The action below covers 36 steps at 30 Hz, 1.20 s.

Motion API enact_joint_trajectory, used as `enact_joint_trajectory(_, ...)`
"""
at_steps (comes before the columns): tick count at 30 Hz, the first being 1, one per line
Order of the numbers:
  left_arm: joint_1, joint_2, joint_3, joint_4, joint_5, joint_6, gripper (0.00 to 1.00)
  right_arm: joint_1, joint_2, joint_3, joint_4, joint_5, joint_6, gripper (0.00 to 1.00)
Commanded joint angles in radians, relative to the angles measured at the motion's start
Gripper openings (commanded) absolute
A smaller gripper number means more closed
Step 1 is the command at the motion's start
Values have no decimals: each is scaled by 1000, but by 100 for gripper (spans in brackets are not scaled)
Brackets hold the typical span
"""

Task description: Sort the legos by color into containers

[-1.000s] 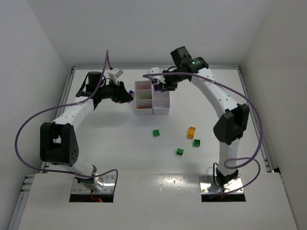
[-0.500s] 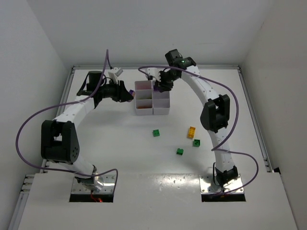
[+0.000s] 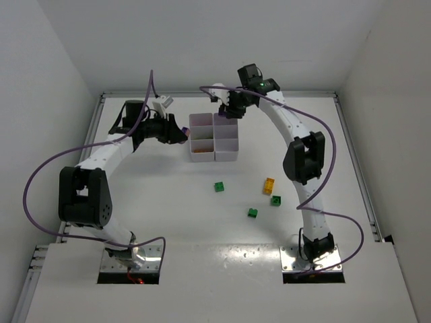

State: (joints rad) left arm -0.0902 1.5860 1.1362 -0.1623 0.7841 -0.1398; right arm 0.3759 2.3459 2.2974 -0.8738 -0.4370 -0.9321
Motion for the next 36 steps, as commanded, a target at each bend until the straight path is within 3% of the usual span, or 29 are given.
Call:
enact_joint_trajectory(1,7,-3,48,37,7,-7,16,1,13,17,79,24,22,25)
enact_joint_trajectory(11,17,-3,39,37,7,-7,16,20,35,5,70,34,13,29)
enact_joint_trajectory(21,17,-3,30,37,17,-7,16,20,-31,-78,76,34,13,56)
enact_joint_trajectory(25,6,-3,51,37,17,-7,16,20,-50,-78,87,34,22,61)
enact_joint_trajectory(32,-89,38,177,55,-45,12,16,-17,-200,-99,200,23,238,61)
enact_joint_trajectory(36,-143,150,316,55,-98,-11,16,-70,-362,-267,321,72,378,62)
